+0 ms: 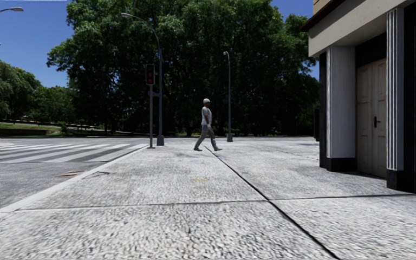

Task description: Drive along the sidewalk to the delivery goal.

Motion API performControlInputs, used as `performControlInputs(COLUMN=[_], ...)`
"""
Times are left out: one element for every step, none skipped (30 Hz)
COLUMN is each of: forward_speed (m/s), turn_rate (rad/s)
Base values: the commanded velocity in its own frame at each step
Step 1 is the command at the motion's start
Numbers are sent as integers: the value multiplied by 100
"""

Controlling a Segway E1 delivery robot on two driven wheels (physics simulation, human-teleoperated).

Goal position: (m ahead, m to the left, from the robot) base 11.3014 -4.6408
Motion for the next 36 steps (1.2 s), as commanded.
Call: performControlInputs(forward_speed=[200, 200, 200, 200, 200, 200, 200, 200, 200, 200, 200, 200, 200, 200, 200, 200, 200, 200, 200, 200, 200, 200, 200, 200, 200, 200, 200, 199, 190, 190, 178, 167, 163, 163, 160, 158], turn_rate=[-32, -33, -24, -2, -2, 0, 0, 0, 0, 0, -22, -22, -41, -46, -48, -48, -48, -48, -48, -48, -48, -48, -48, -48, -44, -44, -42, -40, -31, -31, -15, 0, 0, 0, 0, 0])
